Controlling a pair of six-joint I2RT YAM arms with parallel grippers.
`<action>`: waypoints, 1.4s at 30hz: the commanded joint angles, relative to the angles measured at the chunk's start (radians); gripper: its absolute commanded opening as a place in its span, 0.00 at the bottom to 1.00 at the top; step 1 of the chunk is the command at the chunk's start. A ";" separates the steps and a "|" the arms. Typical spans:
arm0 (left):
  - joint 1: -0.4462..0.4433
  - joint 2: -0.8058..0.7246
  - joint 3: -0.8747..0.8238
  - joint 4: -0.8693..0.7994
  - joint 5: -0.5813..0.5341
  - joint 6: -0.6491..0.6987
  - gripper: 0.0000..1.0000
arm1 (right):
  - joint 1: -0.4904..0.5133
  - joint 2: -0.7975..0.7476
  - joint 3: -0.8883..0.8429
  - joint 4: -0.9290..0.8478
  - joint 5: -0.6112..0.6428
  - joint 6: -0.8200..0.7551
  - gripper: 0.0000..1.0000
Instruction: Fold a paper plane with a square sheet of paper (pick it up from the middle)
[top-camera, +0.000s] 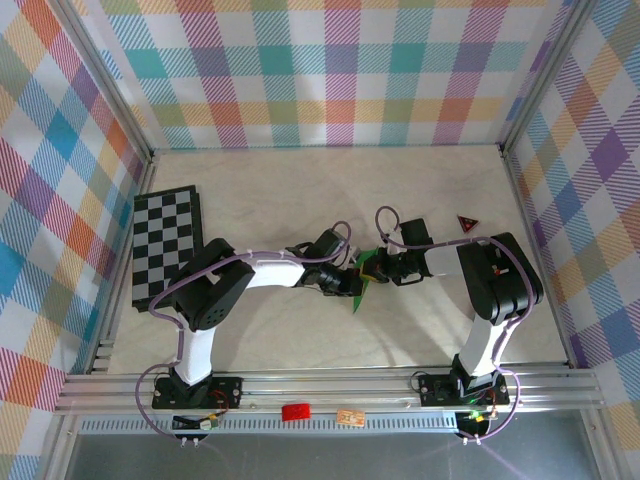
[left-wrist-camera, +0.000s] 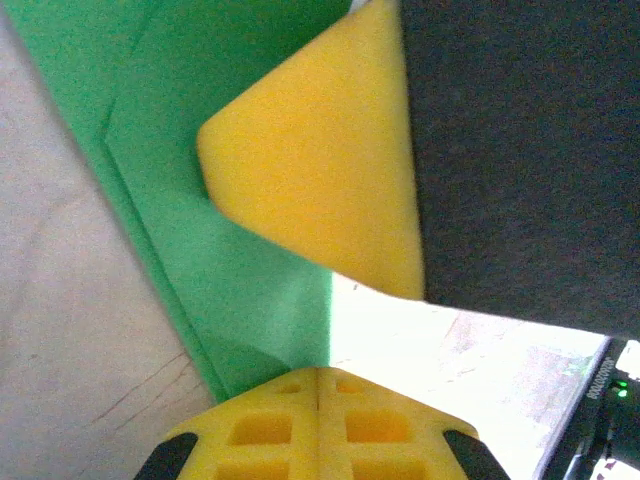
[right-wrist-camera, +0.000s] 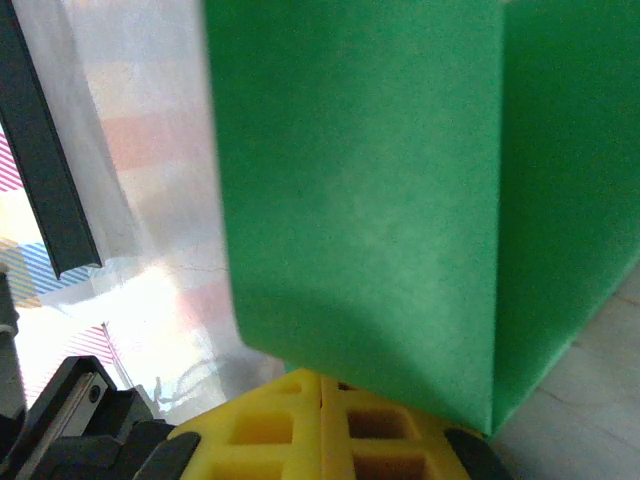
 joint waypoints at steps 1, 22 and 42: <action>-0.012 -0.028 -0.036 -0.086 -0.052 0.039 0.01 | -0.002 0.055 -0.025 -0.117 0.139 -0.011 0.05; -0.056 -0.042 0.045 -0.038 0.038 0.024 0.02 | -0.001 0.052 -0.028 -0.123 0.144 -0.011 0.05; -0.056 -0.060 -0.077 -0.016 -0.009 0.004 0.01 | -0.001 0.056 -0.028 -0.121 0.145 -0.012 0.05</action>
